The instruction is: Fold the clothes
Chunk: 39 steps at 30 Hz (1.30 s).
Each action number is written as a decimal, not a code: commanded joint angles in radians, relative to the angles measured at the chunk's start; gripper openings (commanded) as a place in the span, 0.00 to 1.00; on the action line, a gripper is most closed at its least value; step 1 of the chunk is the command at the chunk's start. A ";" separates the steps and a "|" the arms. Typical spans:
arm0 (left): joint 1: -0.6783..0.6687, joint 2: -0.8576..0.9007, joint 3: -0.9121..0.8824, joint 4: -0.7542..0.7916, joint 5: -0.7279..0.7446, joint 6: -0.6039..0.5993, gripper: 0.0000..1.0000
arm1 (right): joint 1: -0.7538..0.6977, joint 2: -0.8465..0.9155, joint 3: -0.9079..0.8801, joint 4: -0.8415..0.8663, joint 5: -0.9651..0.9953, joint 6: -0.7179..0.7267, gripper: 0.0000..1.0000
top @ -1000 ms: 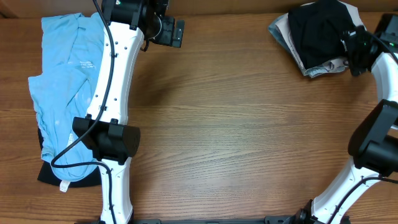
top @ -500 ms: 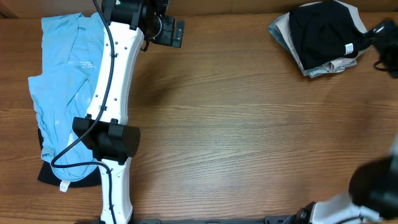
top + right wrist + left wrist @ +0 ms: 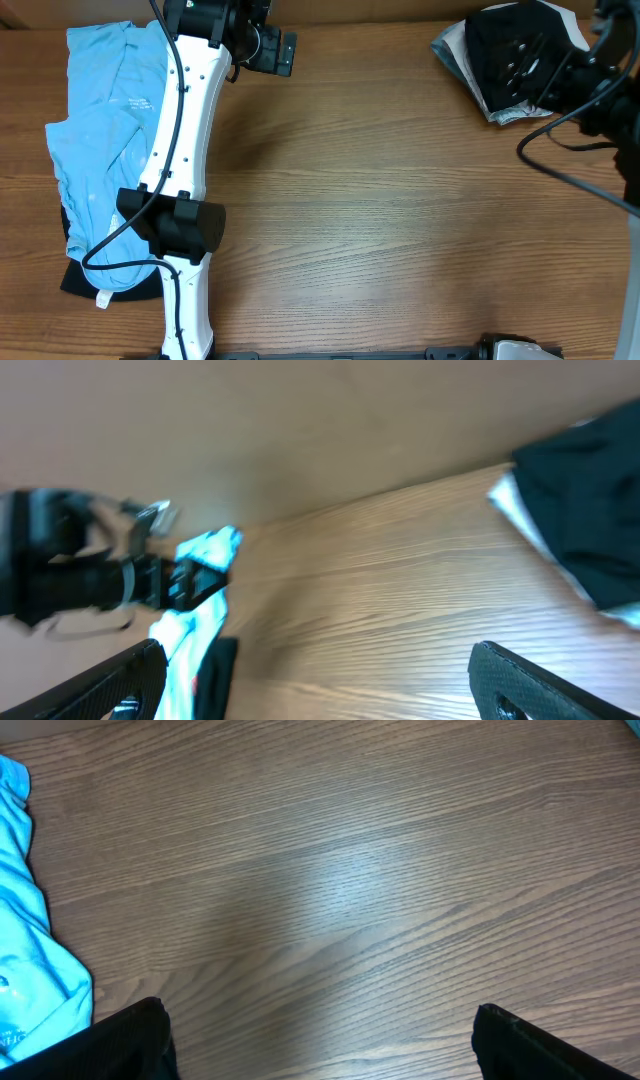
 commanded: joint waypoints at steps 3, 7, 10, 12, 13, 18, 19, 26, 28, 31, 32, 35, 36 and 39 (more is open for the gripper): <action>0.006 0.007 0.009 0.003 -0.006 0.020 1.00 | 0.014 -0.001 0.013 -0.002 -0.018 -0.021 1.00; 0.006 0.007 0.009 0.003 -0.006 0.020 1.00 | 0.014 0.006 0.013 0.002 0.034 -0.021 1.00; 0.006 0.007 0.009 0.003 -0.006 0.020 1.00 | 0.014 0.007 0.013 0.011 0.034 -0.020 1.00; 0.006 0.007 0.009 0.003 -0.006 0.019 1.00 | 0.014 0.010 0.013 0.024 0.066 -0.021 1.00; 0.006 0.007 0.009 0.003 -0.006 0.020 1.00 | 0.014 0.009 0.013 0.025 0.090 -0.021 1.00; 0.006 0.007 0.009 0.003 -0.006 0.020 1.00 | 0.014 -0.032 -0.024 0.037 0.196 -0.021 1.00; 0.006 0.007 0.009 0.003 -0.006 0.020 1.00 | 0.014 -0.050 -0.049 0.050 0.210 -0.021 1.00; 0.006 0.007 0.009 0.003 -0.006 0.020 1.00 | 0.014 -0.294 -0.433 0.300 0.237 -0.022 1.00; 0.006 0.007 0.009 0.003 -0.006 0.020 1.00 | 0.014 -0.385 -0.580 0.393 0.237 -0.021 1.00; 0.006 0.007 0.009 0.003 -0.006 0.020 1.00 | 0.014 -0.537 -0.813 0.526 0.237 -0.021 1.00; 0.006 0.007 0.009 0.003 -0.006 0.020 1.00 | 0.014 -0.595 -0.898 0.574 0.237 -0.021 1.00; 0.006 0.007 0.009 0.003 -0.006 0.020 1.00 | 0.014 -0.747 -1.108 0.691 0.245 -0.021 1.00; 0.006 0.007 0.009 0.003 -0.006 0.020 1.00 | 0.014 -0.795 -1.170 0.724 0.248 -0.021 1.00; 0.006 0.007 0.009 0.003 -0.006 0.020 1.00 | 0.014 -0.938 -1.348 0.815 0.252 -0.021 1.00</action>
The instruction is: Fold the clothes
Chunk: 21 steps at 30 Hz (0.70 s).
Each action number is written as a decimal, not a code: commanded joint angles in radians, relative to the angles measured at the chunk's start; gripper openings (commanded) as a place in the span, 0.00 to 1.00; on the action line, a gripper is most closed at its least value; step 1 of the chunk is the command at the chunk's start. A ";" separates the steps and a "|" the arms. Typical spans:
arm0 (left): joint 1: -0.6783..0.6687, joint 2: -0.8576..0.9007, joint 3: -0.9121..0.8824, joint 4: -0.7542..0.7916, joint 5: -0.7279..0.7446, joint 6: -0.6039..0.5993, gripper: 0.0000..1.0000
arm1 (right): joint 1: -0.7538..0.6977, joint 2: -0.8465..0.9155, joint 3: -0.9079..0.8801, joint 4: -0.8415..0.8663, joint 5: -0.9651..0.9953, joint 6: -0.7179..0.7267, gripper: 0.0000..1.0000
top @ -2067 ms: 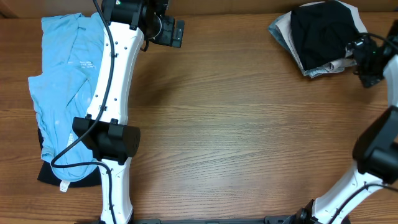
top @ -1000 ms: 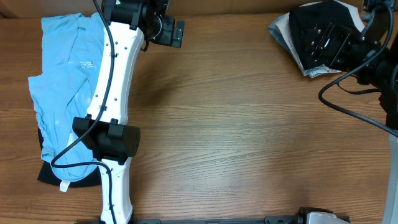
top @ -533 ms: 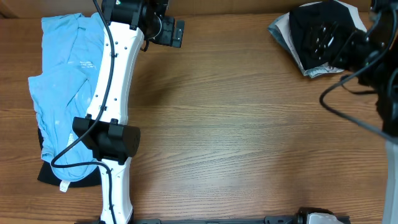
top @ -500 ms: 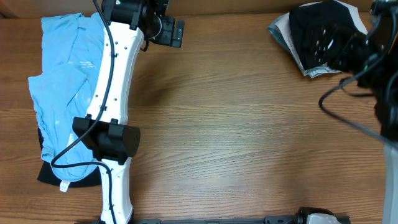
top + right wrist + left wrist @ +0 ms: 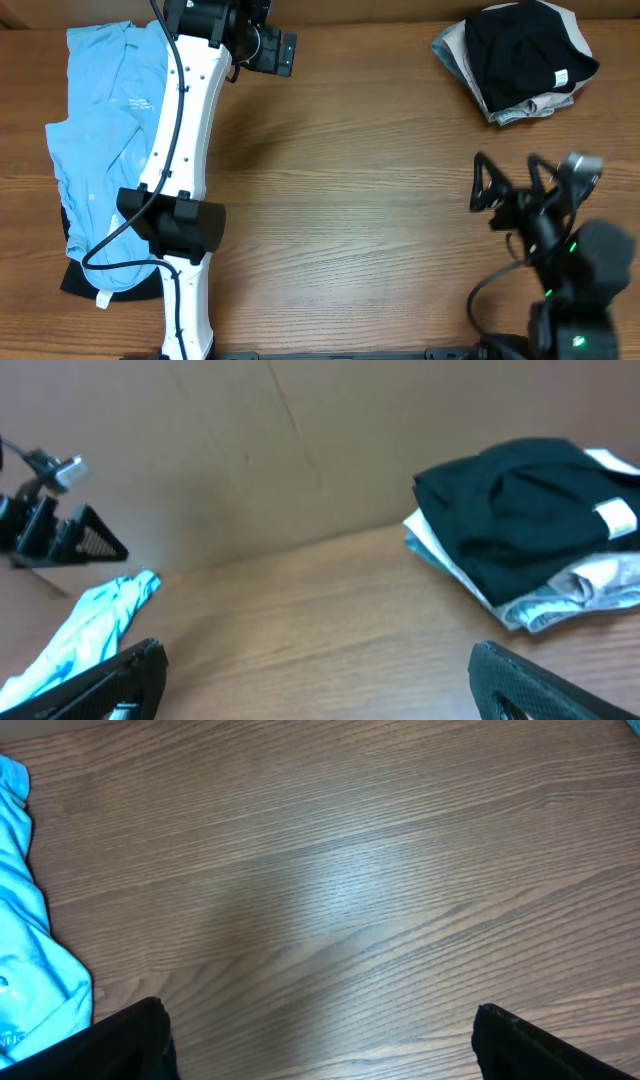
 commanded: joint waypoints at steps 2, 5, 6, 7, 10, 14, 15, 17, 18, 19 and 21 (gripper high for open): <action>0.006 0.006 0.009 0.003 -0.006 0.020 1.00 | 0.009 -0.187 -0.215 0.102 0.016 -0.001 1.00; 0.006 0.006 0.009 0.003 -0.006 0.020 1.00 | 0.026 -0.298 -0.346 0.178 0.035 -0.001 1.00; 0.006 0.006 0.009 0.003 -0.006 0.020 1.00 | 0.033 -0.329 -0.382 0.201 0.041 -0.001 1.00; 0.006 0.006 0.009 0.003 -0.006 0.020 1.00 | 0.040 -0.355 -0.414 0.223 0.051 -0.001 1.00; 0.006 0.006 0.009 0.003 -0.006 0.020 1.00 | 0.061 -0.418 -0.496 0.286 0.072 -0.001 1.00; 0.006 0.006 0.009 0.003 -0.006 0.020 1.00 | 0.064 -0.455 -0.552 0.333 0.097 -0.001 1.00; 0.006 0.006 0.009 0.003 -0.006 0.020 1.00 | 0.064 -0.462 -0.561 0.338 0.113 -0.001 1.00; 0.006 0.006 0.009 0.003 -0.006 0.020 1.00 | 0.064 -0.472 -0.579 0.345 0.148 -0.001 1.00; 0.006 0.006 0.009 0.003 -0.006 0.020 1.00 | 0.064 -0.476 -0.587 0.343 0.166 -0.001 1.00; 0.006 0.006 0.009 0.003 -0.006 0.019 1.00 | 0.064 -0.478 -0.587 0.327 0.179 0.000 1.00; 0.006 0.006 0.009 0.003 -0.006 0.020 1.00 | 0.066 -0.479 -0.586 0.303 0.183 -0.001 1.00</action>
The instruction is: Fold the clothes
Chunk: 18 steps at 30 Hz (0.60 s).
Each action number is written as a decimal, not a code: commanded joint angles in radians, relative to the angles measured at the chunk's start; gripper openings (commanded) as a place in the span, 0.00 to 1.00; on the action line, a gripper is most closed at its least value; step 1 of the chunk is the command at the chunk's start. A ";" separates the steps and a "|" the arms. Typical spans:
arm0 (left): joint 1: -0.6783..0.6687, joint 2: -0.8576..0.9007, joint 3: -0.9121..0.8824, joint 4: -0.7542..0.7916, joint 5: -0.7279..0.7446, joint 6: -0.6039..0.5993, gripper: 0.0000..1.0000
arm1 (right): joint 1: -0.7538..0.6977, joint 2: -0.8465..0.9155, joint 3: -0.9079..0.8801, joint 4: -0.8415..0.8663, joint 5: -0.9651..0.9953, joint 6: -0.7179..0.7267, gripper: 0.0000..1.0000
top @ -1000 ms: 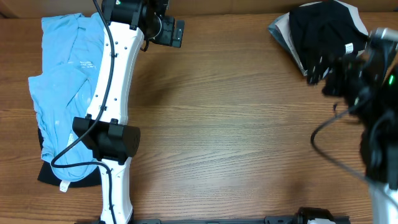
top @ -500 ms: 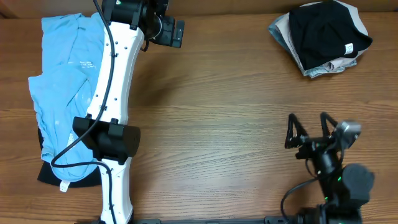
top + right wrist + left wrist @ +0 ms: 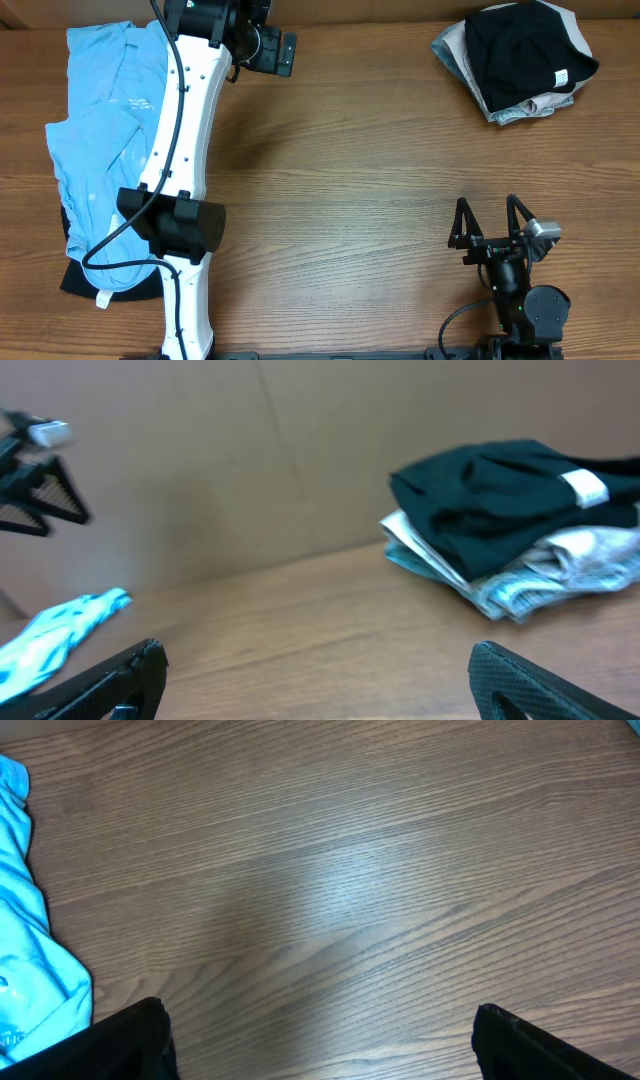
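Note:
A light blue shirt (image 3: 100, 130) lies spread and rumpled at the table's left side, partly over a black garment (image 3: 85, 275) near the front left corner. A folded stack (image 3: 520, 50) with a black piece on top sits at the back right. My left gripper (image 3: 283, 52) hangs open at the back, right of the blue shirt, holding nothing; its view shows bare wood and the shirt's edge (image 3: 30, 940). My right gripper (image 3: 490, 225) stands open and empty near the front right, facing the stack (image 3: 500, 490) across the table.
The wooden table (image 3: 380, 180) stretches between the blue shirt and the stack. My left arm (image 3: 180, 150) reaches from the front edge to the back along the shirt's right side. A brown wall (image 3: 250, 460) closes the back edge.
My right arm has drawn back from the table's right middle to the front right edge, gripper still open. The left arm and all the clothes are unmoved.
My right gripper was first open over the folded stack at the back right. Then it was off the stack, at the right middle of the table. Now it sits low at the front right, the stack left in place.

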 commanded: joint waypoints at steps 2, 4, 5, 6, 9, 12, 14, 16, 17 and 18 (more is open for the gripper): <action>0.006 0.005 0.009 0.003 -0.006 0.020 1.00 | 0.006 -0.017 -0.013 -0.040 0.050 0.000 1.00; 0.006 0.005 0.009 0.003 -0.006 0.020 1.00 | 0.007 -0.026 -0.013 -0.086 0.051 -0.001 1.00; 0.006 0.005 0.009 0.003 -0.006 0.020 1.00 | 0.008 -0.029 -0.013 -0.084 0.051 -0.001 1.00; 0.006 0.005 0.009 0.003 -0.006 0.020 1.00 | 0.008 -0.031 -0.013 -0.084 0.050 0.000 1.00; 0.005 0.005 0.009 0.003 -0.006 0.020 1.00 | 0.008 -0.043 -0.013 -0.084 0.050 0.000 1.00; 0.006 0.005 0.009 0.003 -0.006 0.020 1.00 | 0.008 -0.054 -0.013 -0.082 0.050 0.000 1.00; 0.006 0.005 0.009 0.003 -0.006 0.020 1.00 | 0.007 -0.054 -0.013 -0.084 0.050 0.000 1.00; 0.006 0.005 0.009 0.003 -0.006 0.019 1.00 | 0.007 -0.054 -0.013 -0.084 0.050 0.000 1.00; 0.006 0.005 0.009 0.003 -0.006 0.019 1.00 | 0.007 -0.054 -0.013 -0.084 0.050 0.000 1.00; 0.006 0.005 0.009 0.003 -0.006 0.020 1.00 | 0.007 -0.054 -0.013 -0.084 0.050 0.000 1.00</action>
